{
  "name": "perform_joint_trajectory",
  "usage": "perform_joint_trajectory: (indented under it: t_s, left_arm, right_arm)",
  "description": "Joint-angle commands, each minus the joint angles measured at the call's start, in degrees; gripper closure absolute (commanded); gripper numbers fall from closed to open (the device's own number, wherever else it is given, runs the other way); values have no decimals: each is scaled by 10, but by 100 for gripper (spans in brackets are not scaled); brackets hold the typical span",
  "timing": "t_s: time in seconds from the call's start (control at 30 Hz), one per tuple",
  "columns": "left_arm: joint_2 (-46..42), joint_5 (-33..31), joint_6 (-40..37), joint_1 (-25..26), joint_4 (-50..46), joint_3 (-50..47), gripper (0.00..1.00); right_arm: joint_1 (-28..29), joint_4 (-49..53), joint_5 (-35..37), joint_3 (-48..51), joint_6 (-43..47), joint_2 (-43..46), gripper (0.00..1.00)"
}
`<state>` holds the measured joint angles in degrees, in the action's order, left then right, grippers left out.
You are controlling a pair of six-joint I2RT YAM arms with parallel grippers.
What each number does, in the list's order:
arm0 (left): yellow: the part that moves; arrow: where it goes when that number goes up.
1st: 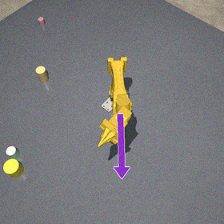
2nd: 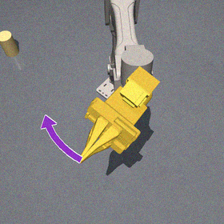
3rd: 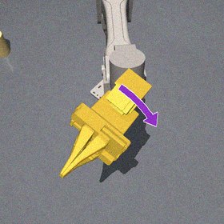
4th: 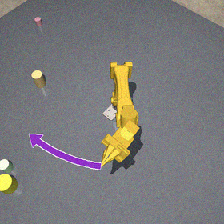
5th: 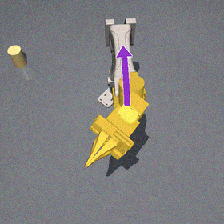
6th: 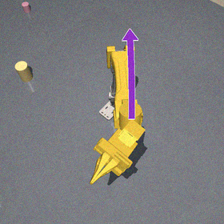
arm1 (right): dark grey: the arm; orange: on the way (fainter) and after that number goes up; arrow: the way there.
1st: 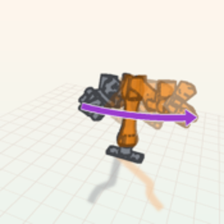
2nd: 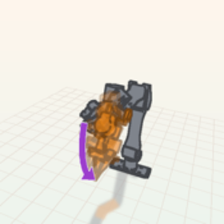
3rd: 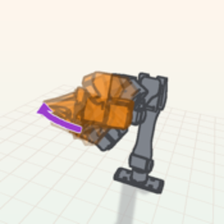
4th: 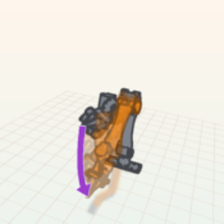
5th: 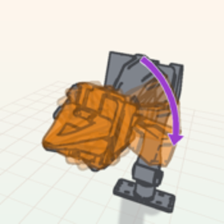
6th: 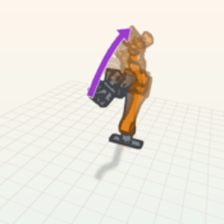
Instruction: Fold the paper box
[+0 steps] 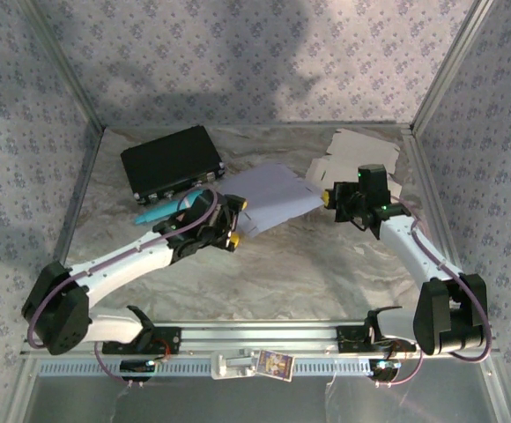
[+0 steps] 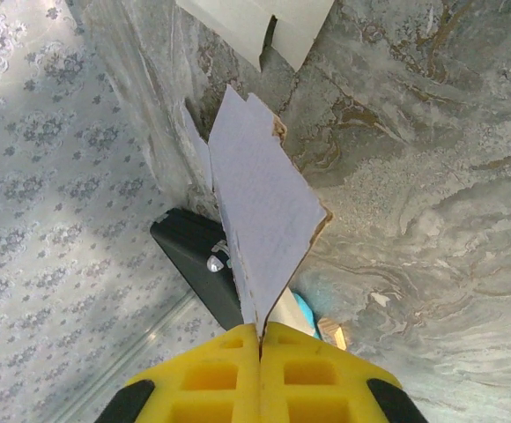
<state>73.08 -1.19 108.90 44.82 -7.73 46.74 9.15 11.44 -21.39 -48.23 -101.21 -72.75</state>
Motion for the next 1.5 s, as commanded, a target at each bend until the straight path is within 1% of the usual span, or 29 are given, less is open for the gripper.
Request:
perform_joint_trajectory:
  t_s: [0.0,0.2,0.33,0.4,0.5,0.6,0.7,0.87,1.0,1.13,1.17,1.2,1.27,1.3,1.37,1.43,1.47]
  left_arm:
    - [-19,3,51,5,10,-15,9]
    - [-9,-39,67,5,72,-19,7]
    - [12,-57,81,5,139,-33,9]
    - [22,-68,81,4,163,-32,13]
    - [28,-81,75,0,192,-30,24]
    - [15,-86,64,-6,180,-28,38]
    - [-8,-98,47,-8,157,-25,46]
    - [-41,-111,24,-26,130,-25,56]
    - [-44,-101,19,-38,130,-23,74]
    - [-29,-85,11,-44,148,-11,88]
    - [-26,-81,10,-46,147,-5,93]
    - [-22,-79,9,-48,146,2,100]
    - [-15,-81,17,-50,146,15,100]
    - [-10,-86,22,-52,151,24,100]
    - [0,-98,39,-55,148,48,100]
    - [7,-121,62,-55,126,78,100]
    - [11,-131,68,-55,123,88,100]
  right_arm:
    - [-4,20,12,-29,-31,12,100]
    - [-5,35,7,-48,-51,10,100]
    - [-7,38,2,-50,-66,15,100]
    - [-7,40,1,-50,-70,17,100]
    - [-9,46,-2,-51,-73,22,100]
    - [-14,48,-1,-49,-75,27,100]
    - [-19,45,-6,-49,-78,26,100]
    - [-23,43,-11,-56,-80,23,100]
    - [-21,41,-13,-65,-81,17,100]
    - [-16,39,-15,-70,-85,14,100]
    - [-15,40,-16,-72,-86,13,100]
    - [-15,41,-17,-74,-86,13,100]
    - [-18,51,-17,-83,-70,14,99]
    - [-21,79,-17,-100,-46,13,89]
    - [-29,146,-12,-139,8,16,73]
    - [-35,212,10,-179,66,33,57]
    - [-35,244,21,-192,81,42,52]
